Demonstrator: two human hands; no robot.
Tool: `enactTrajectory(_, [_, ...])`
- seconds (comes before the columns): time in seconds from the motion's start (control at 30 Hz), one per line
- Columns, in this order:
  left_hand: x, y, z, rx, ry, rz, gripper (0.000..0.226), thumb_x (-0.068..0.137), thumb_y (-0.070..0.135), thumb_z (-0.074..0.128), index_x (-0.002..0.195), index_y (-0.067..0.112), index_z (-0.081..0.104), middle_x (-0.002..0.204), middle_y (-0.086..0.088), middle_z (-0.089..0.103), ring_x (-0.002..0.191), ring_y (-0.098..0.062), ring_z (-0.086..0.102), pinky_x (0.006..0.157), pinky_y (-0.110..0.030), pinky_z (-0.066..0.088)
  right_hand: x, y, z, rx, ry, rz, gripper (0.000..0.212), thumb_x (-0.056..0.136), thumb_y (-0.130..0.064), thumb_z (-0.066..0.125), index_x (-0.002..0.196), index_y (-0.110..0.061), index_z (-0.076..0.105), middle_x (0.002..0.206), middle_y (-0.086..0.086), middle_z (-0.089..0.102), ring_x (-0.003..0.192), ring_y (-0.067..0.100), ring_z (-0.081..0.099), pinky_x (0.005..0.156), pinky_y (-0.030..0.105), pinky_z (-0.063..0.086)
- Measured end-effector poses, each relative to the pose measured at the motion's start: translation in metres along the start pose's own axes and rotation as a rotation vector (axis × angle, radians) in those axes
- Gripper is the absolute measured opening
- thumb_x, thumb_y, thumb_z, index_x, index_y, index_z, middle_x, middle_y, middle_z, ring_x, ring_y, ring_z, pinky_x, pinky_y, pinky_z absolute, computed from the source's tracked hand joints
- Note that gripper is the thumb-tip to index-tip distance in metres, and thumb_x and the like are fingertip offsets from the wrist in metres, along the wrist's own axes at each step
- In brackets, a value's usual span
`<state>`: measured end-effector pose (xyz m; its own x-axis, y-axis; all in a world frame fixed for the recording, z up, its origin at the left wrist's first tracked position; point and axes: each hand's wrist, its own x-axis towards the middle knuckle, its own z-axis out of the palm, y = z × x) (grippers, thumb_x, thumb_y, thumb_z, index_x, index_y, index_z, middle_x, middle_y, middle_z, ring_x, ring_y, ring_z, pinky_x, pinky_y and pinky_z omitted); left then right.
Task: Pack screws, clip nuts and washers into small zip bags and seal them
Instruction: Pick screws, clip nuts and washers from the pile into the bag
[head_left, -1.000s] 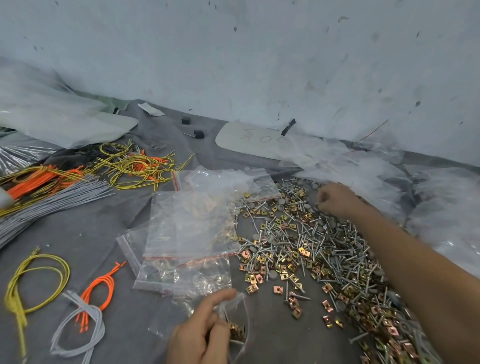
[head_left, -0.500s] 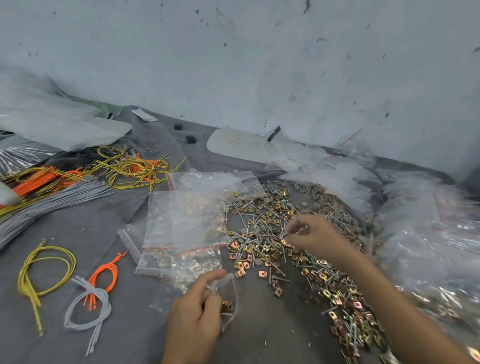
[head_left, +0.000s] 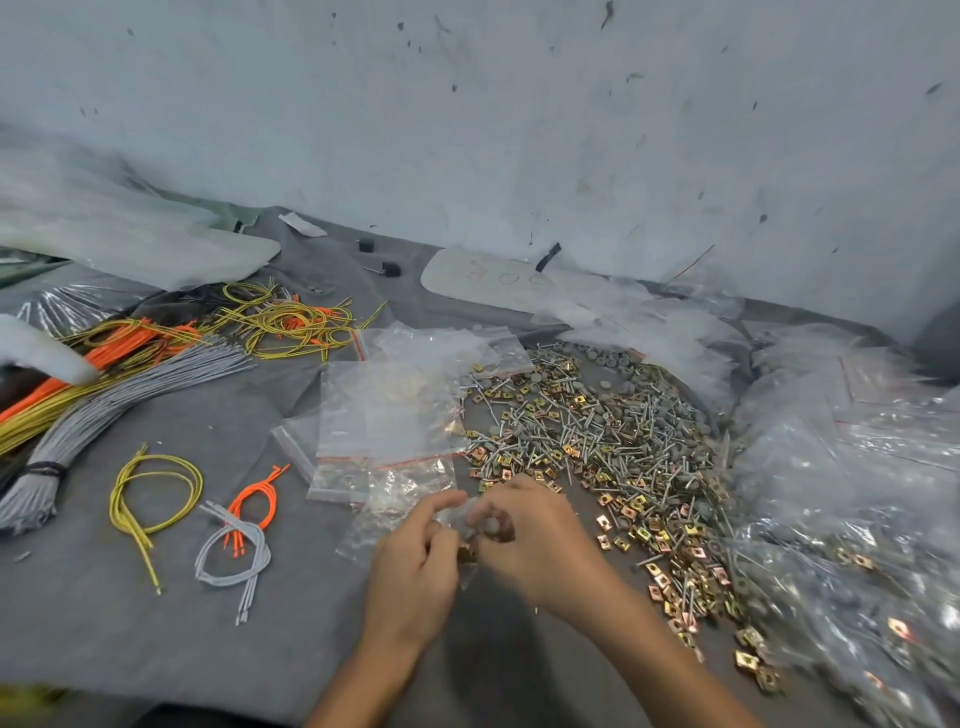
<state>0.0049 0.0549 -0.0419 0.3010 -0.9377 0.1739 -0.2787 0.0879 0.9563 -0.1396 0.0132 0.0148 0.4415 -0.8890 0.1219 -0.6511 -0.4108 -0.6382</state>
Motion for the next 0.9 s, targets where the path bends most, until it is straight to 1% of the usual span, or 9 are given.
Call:
enactTrajectory(0.07, [0.001, -0.001, 0.001, -0.017, 0.008, -0.007, 0.039, 0.08, 0.033, 0.043, 0.11, 0.043, 0.066, 0.061, 0.006, 0.065, 0.06, -0.013, 0.062, 0.062, -0.036, 0.053, 0.001, -0.004, 0.0, -0.057, -0.023, 0.005, 0.02, 0.084, -0.013, 0.069, 0.099, -0.025, 0.075, 0.093, -0.012, 0.052, 0.08, 0.006, 0.053, 0.079, 0.015, 0.043])
enactTrajectory(0.2, [0.001, -0.002, 0.0, -0.044, 0.03, -0.018, 0.039, 0.082, 0.028, 0.043, 0.11, 0.038, 0.067, 0.061, 0.008, 0.063, 0.061, -0.018, 0.061, 0.066, -0.045, 0.054, -0.001, -0.01, -0.001, 0.041, 0.006, 0.043, 0.024, 0.08, -0.008, 0.068, 0.096, -0.024, 0.076, 0.093, -0.011, 0.057, 0.079, 0.006, 0.061, 0.079, 0.018, 0.05])
enactTrajectory(0.33, [0.001, -0.003, 0.001, -0.067, 0.031, -0.018, 0.04, 0.08, 0.032, 0.042, 0.109, 0.037, 0.069, 0.06, 0.007, 0.063, 0.059, -0.017, 0.059, 0.063, -0.044, 0.052, -0.003, -0.013, 0.003, 0.11, 0.046, 0.075, 0.019, 0.083, -0.009, 0.071, 0.094, -0.023, 0.075, 0.093, -0.011, 0.065, 0.086, 0.007, 0.066, 0.084, 0.029, 0.054])
enactTrajectory(0.47, [0.002, -0.003, 0.0, -0.082, 0.038, -0.026, 0.041, 0.079, 0.033, 0.041, 0.109, 0.035, 0.07, 0.062, 0.008, 0.063, 0.061, -0.015, 0.058, 0.062, -0.041, 0.051, -0.002, -0.013, 0.004, 0.178, 0.039, 0.099, 0.022, 0.086, -0.01, 0.072, 0.096, -0.029, 0.071, 0.094, -0.008, 0.073, 0.09, 0.005, 0.069, 0.087, 0.029, 0.056])
enactTrajectory(0.53, [0.002, -0.003, 0.0, -0.082, 0.042, -0.026, 0.042, 0.078, 0.035, 0.041, 0.109, 0.035, 0.069, 0.064, 0.008, 0.064, 0.063, -0.015, 0.06, 0.064, -0.041, 0.051, 0.0, -0.012, 0.004, 0.124, 0.01, 0.083, 0.02, 0.087, -0.013, 0.073, 0.102, -0.027, 0.071, 0.097, -0.009, 0.073, 0.093, 0.001, 0.067, 0.089, 0.026, 0.054])
enactTrajectory(0.6, [0.002, -0.003, 0.001, -0.09, 0.049, -0.027, 0.041, 0.079, 0.034, 0.041, 0.109, 0.035, 0.07, 0.063, 0.007, 0.064, 0.063, -0.017, 0.061, 0.063, -0.041, 0.051, 0.001, -0.012, 0.004, 0.074, -0.021, 0.065, 0.024, 0.087, -0.015, 0.072, 0.107, -0.029, 0.07, 0.101, -0.009, 0.072, 0.094, 0.001, 0.067, 0.089, 0.025, 0.054])
enactTrajectory(0.7, [0.002, -0.003, 0.001, -0.102, 0.051, -0.016, 0.044, 0.077, 0.038, 0.04, 0.11, 0.035, 0.069, 0.057, 0.001, 0.061, 0.056, -0.017, 0.056, 0.058, -0.038, 0.048, 0.001, -0.015, 0.003, 0.008, -0.008, 0.011, 0.026, 0.086, -0.016, 0.072, 0.108, -0.029, 0.068, 0.106, -0.014, 0.066, 0.095, 0.003, 0.065, 0.087, 0.023, 0.053])
enactTrajectory(0.83, [0.004, -0.009, 0.002, -0.117, 0.056, 0.005, 0.043, 0.078, 0.04, 0.039, 0.109, 0.039, 0.068, 0.055, -0.005, 0.058, 0.05, -0.017, 0.052, 0.055, -0.033, 0.046, 0.001, -0.016, 0.006, -0.186, 0.002, -0.156, 0.021, 0.089, -0.015, 0.067, 0.107, -0.023, 0.059, 0.113, -0.006, 0.057, 0.098, 0.018, 0.06, 0.087, 0.038, 0.049])
enactTrajectory(0.9, [0.005, -0.012, 0.002, -0.14, 0.059, -0.004, 0.042, 0.079, 0.039, 0.04, 0.11, 0.037, 0.069, 0.057, -0.003, 0.059, 0.052, -0.016, 0.053, 0.057, -0.035, 0.048, 0.002, -0.016, 0.009, -0.258, -0.02, -0.223, 0.02, 0.091, -0.015, 0.064, 0.11, -0.02, 0.057, 0.115, 0.0, 0.055, 0.1, 0.026, 0.059, 0.085, 0.04, 0.047])
